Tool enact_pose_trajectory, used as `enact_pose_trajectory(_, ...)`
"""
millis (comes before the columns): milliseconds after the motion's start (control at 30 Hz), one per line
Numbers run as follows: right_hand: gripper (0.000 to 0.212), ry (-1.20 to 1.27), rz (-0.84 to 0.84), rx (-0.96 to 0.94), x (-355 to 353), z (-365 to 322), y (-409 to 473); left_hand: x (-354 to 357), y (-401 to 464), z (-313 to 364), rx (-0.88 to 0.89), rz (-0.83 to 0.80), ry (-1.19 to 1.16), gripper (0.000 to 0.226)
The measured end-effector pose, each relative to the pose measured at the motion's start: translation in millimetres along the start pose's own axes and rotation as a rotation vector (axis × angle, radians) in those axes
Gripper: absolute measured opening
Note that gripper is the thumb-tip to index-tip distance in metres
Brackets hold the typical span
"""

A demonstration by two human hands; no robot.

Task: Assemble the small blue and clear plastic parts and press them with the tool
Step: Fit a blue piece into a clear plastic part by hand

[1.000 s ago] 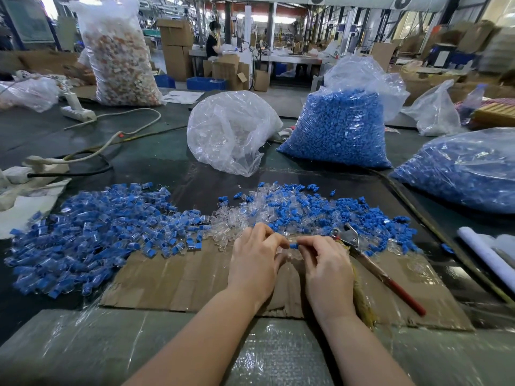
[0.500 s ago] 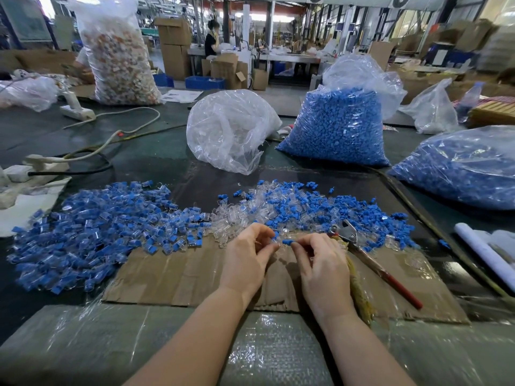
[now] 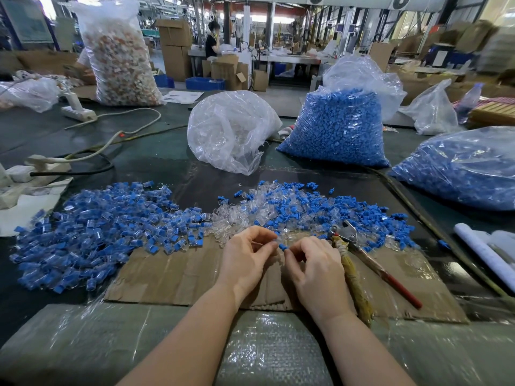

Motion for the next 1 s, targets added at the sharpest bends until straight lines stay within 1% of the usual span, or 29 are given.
enact_pose_trajectory(67,0.019,-0.012,0.001,0.005,1.0,0.3,0.5,0.6,-1.1,1.2,0.004,-0.024,0.002,0.022)
enact_pose_trajectory(233,0.022,-0.039,-0.001,0.004,2.4,0.1,0.5,1.6,-4.1,5.2,0.058,-0.088,0.152,0.014)
enact_pose_trajectory(433,0.006,0.034,0.006,-0.035,0.6,0.9,0.6,0.0,-2.9,6.1,0.028,-0.074,0.054,0.012)
enact_pose_trajectory(600,0.023,0.075,-0.003,-0.075,-1.4,-0.9,0.4,-0.6,-3.0,7.1,0.045,-0.089,0.064,0.011)
enact_pose_trajectory(867,0.018,0.082,0.003,-0.091,-1.9,-2.6,0.0,-3.0,-3.3,7.4,0.078,-0.090,0.140,0.015)
enact_pose_trajectory(1000,0.019,0.080,-0.006,-0.106,-3.2,-3.5,0.8,-3.5,0.8,3.5,0.047,-0.074,0.153,0.013)
Point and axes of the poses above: each hand's wrist, its own y-axis towards the middle knuckle, its own x-axis out of the palm, z = x × y, the point moved 1 cm from there along y, towards the middle knuckle, and after that the axes turned 7 degrees about -z, right-handed, at the moved point
